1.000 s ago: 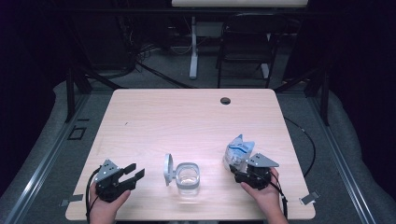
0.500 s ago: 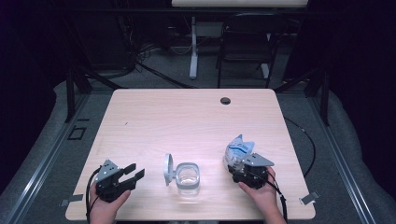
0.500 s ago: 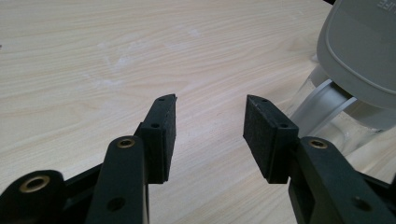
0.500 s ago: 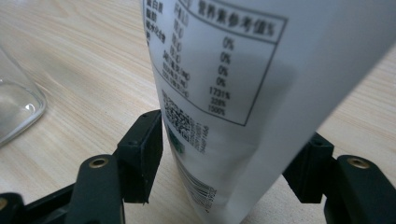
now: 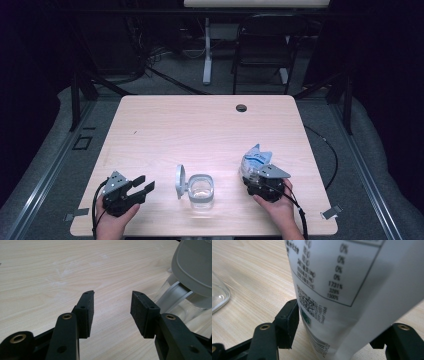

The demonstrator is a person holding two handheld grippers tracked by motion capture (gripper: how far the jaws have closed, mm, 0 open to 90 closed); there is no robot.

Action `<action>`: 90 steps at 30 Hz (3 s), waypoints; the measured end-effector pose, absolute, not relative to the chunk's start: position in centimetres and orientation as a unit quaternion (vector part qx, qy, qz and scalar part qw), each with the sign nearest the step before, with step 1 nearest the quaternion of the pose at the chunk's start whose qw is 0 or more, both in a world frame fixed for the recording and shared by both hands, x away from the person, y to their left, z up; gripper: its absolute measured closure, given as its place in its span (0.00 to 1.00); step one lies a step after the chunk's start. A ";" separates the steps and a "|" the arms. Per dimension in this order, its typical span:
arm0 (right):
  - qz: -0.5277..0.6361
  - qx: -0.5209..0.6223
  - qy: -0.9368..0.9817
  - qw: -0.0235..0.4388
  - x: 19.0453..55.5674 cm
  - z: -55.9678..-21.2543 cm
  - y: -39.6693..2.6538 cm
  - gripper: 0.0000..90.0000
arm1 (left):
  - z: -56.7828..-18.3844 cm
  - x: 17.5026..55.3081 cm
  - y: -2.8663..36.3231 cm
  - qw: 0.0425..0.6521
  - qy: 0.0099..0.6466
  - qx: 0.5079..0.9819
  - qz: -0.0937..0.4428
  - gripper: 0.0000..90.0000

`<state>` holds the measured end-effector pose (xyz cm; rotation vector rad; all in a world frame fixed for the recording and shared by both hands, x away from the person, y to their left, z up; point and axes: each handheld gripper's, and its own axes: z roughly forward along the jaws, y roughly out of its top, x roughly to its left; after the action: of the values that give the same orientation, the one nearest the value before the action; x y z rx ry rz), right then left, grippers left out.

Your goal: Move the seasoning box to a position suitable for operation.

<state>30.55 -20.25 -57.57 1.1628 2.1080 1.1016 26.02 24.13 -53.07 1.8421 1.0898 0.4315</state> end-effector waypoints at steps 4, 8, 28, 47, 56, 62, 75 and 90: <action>0.403 0.429 0.770 0.247 30.6 -57.7 -20.1 0.41 | -53.1 26.0 24.1 0.461 0.442 0.749 0.176 0.60; 0.399 0.427 0.771 0.252 30.6 -57.7 -20.0 0.41 | -53.0 26.0 24.2 0.460 0.443 0.749 0.176 0.60; 0.396 0.431 0.765 0.269 30.5 -58.0 -19.5 0.42 | -53.0 26.0 24.3 0.457 0.445 0.751 0.174 0.60; 0.397 0.424 0.769 0.265 30.6 -58.0 -19.7 0.46 | -53.2 26.1 24.4 0.459 0.447 0.748 0.174 0.60; 0.393 0.426 0.769 0.268 30.4 -57.9 -19.4 0.46 | -53.2 26.2 24.5 0.460 0.448 0.747 0.175 0.60; 0.397 0.421 0.770 0.267 30.4 -57.9 -19.6 0.47 | -53.2 26.2 24.5 0.459 0.447 0.747 0.176 0.60; 0.391 0.419 0.774 0.269 30.2 -57.6 -19.3 0.48 | -53.2 26.3 24.6 0.457 0.448 0.748 0.177 0.60; 0.390 0.399 0.772 0.304 29.4 -55.5 -19.4 0.48 | -53.2 26.4 24.6 0.459 0.447 0.747 0.177 0.59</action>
<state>29.45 -19.42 -55.55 1.0566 2.0464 1.0339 26.37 24.62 -53.23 1.8403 1.1020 0.4365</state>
